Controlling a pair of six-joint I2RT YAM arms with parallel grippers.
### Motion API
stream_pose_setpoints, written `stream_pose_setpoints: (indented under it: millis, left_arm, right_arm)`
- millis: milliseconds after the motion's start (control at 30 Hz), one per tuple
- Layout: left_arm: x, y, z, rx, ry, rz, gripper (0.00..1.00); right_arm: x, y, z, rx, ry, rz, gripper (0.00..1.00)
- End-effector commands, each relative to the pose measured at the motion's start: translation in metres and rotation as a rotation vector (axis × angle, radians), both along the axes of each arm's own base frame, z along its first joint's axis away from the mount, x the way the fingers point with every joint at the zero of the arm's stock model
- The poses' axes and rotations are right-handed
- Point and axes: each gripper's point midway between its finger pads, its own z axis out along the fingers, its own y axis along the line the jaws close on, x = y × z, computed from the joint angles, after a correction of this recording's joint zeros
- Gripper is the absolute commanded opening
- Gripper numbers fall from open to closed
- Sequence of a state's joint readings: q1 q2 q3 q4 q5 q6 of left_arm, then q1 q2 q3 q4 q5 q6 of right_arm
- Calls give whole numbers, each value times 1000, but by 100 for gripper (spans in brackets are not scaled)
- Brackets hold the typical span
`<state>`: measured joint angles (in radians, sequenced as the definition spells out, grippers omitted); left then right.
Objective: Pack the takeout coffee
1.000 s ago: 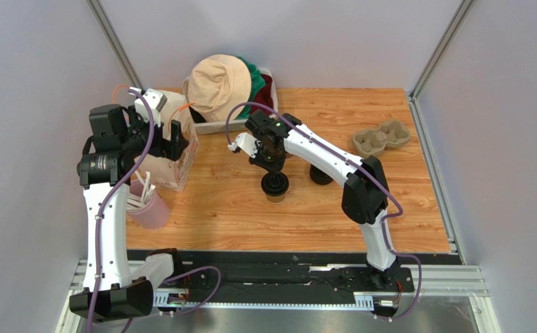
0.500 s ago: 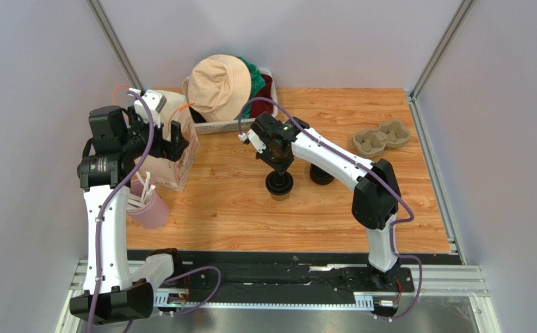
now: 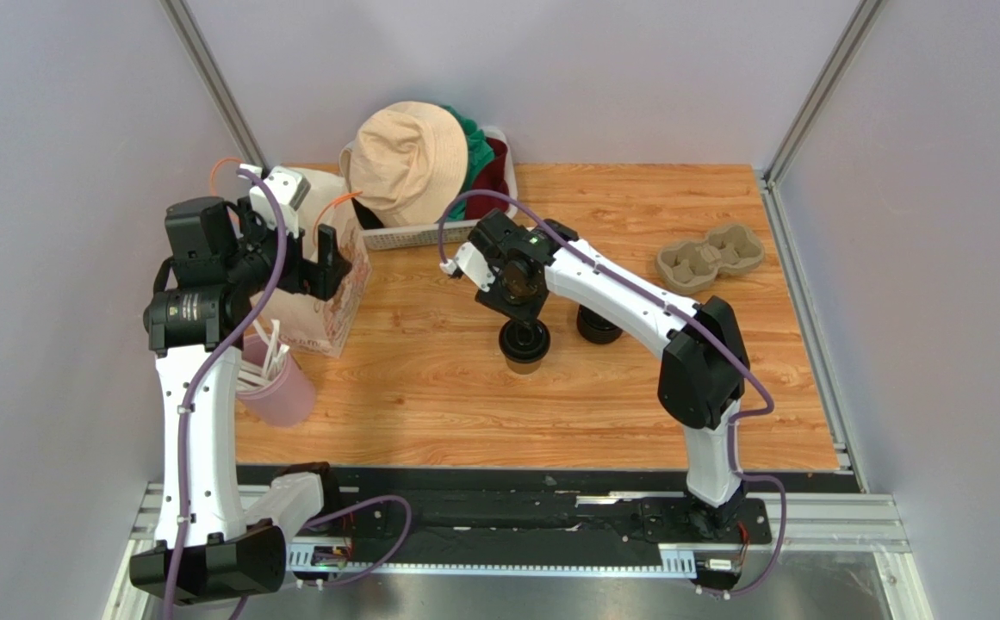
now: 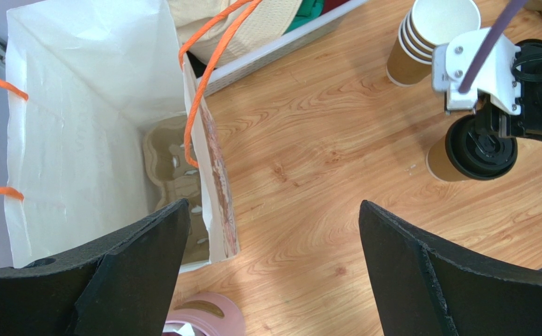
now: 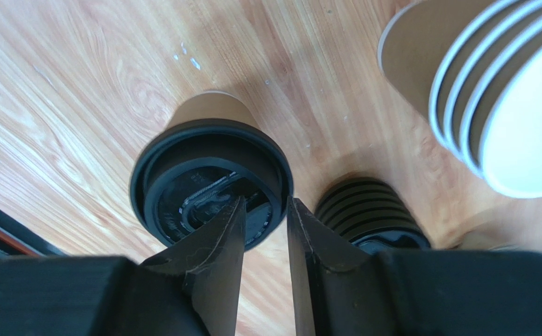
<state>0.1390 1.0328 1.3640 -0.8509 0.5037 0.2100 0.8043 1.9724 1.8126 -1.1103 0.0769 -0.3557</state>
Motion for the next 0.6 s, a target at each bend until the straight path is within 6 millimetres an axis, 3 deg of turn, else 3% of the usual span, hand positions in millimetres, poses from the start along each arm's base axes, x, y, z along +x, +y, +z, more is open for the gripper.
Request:
stream_pose_setpoints:
  millis: [0,233,567]
  left_arm:
    - [1,0,8,-17,-27,3,99]
    - [2,1,6,-13,-24,6,99]
    - [3,1,6,-13,-22,9,99]
  right_arm:
    - [4,0,33,3,-72,255,33]
    - [-2,8,46,67,10,483,36]
    - [-15,10,18,68,117,619,40]
